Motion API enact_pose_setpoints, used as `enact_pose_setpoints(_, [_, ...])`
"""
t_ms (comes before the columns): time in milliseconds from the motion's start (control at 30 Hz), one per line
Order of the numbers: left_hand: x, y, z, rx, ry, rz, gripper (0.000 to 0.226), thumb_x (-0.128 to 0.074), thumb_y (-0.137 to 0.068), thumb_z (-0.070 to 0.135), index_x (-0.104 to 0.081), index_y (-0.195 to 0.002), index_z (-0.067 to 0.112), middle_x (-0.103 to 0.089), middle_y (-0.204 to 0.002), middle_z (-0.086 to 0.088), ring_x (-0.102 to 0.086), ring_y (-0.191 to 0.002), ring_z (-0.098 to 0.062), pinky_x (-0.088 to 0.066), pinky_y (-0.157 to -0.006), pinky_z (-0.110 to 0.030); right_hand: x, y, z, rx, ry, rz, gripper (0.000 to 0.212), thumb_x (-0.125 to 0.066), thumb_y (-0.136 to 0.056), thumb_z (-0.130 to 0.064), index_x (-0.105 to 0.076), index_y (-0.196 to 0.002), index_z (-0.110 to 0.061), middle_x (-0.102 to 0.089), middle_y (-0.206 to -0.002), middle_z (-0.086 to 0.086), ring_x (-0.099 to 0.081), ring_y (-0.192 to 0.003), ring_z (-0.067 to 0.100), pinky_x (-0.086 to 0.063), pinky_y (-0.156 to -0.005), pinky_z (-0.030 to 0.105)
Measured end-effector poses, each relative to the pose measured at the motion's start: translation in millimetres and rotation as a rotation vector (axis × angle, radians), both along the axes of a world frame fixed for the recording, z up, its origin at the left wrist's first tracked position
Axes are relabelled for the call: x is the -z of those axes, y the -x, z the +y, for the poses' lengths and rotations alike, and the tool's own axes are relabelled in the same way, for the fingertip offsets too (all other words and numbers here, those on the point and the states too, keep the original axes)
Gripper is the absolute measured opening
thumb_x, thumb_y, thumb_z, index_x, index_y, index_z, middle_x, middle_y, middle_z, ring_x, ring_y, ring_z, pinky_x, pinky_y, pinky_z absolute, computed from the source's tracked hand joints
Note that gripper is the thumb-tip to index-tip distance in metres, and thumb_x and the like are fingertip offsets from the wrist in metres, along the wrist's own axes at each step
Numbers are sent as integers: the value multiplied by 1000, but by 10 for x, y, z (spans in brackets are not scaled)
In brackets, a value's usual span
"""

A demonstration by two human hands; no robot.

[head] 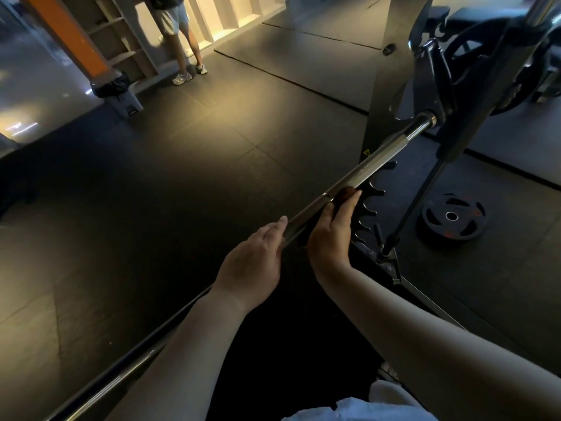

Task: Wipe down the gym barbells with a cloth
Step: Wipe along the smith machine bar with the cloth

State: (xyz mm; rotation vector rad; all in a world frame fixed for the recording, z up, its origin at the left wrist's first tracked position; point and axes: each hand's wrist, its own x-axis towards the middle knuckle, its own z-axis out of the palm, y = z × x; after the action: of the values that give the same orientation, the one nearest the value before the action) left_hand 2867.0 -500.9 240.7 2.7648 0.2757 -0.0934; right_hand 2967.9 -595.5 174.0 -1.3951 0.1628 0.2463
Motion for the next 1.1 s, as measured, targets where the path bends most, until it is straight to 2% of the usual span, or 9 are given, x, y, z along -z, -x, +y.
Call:
enact_pose_setpoints(167, [18,155,38,-11,-43,-15,55,-36,-109,23,-19,-161,27,-34,-163,1,-40,-144,-14,-40,-112,-31,-117,471,172,-26,-32,25,71,-36,-110,-27,14,-160,-36,-18,-169,2,-27,-152,22,-26,-124,43])
enact_pose_setpoints(267, [24,238,86,-9,-57,-13,55,-34,-109,25,-17,-161,27,-32,-164,1,-40,-144,-14,-41,-112,-32,-83,732,238,-92,-50,48,73,-37,-110,-29,15,-160,-37,-29,-164,4,-38,-146,21,-34,-115,34])
enact_pose_setpoints(367, [9,349,157,-3,-40,0,56,-36,-109,21,-19,-161,26,-34,-163,2,-43,-142,-15,-44,-111,-34,-54,528,207,-16,16,40,70,-36,-109,-39,11,-161,-37,-32,-163,8,-41,-144,28,-35,-116,37])
enact_pose_setpoints(433, [16,434,191,-12,-43,-17,57,-39,-108,21,-20,-161,26,-35,-162,2,-46,-140,-15,-45,-110,-34,-99,326,177,41,79,5,69,-34,-108,-38,10,-161,-34,-26,-166,8,-35,-148,29,-30,-122,46])
enact_pose_setpoints(533, [41,490,203,-20,-74,-21,58,-39,-108,21,-18,-161,27,-33,-163,3,-43,-141,-13,-41,-112,-31,-199,360,192,49,122,-38,68,-34,-110,-20,10,-162,-20,-14,-169,5,-20,-154,23,-16,-125,34])
enact_pose_setpoints(633, [50,545,220,-14,-88,-17,57,-36,-109,23,-15,-162,28,-29,-165,3,-36,-146,-12,-35,-116,-31,-200,897,306,-61,65,-90,74,-39,-109,-17,12,-162,-28,-5,-171,-2,-13,-155,17,-13,-122,28])
enact_pose_setpoints(733, [55,632,273,-22,-97,-14,55,-33,-110,27,-14,-161,29,-29,-165,4,-38,-145,-13,-35,-115,-31,-112,1242,390,-178,-32,-42,79,-42,-109,-23,17,-159,-37,-8,-170,-4,-19,-154,18,-20,-126,38])
enact_pose_setpoints(900, [51,831,381,-40,-72,11,55,-31,-110,24,-16,-162,28,-30,-165,3,-39,-145,-15,-39,-114,-34,-137,1103,403,-119,66,-81,75,-39,-109,-20,14,-161,-30,-1,-171,-2,-10,-156,20,-15,-128,44])
enact_pose_setpoints(1100, [65,1105,438,-46,-87,-29,54,-30,-109,23,-17,-162,25,-29,-165,1,-33,-148,-13,-31,-116,-30,-76,1475,524,-160,95,-252,77,-48,-107,-18,2,-162,-41,30,-163,-19,22,-148,-3,-1,-115,17])
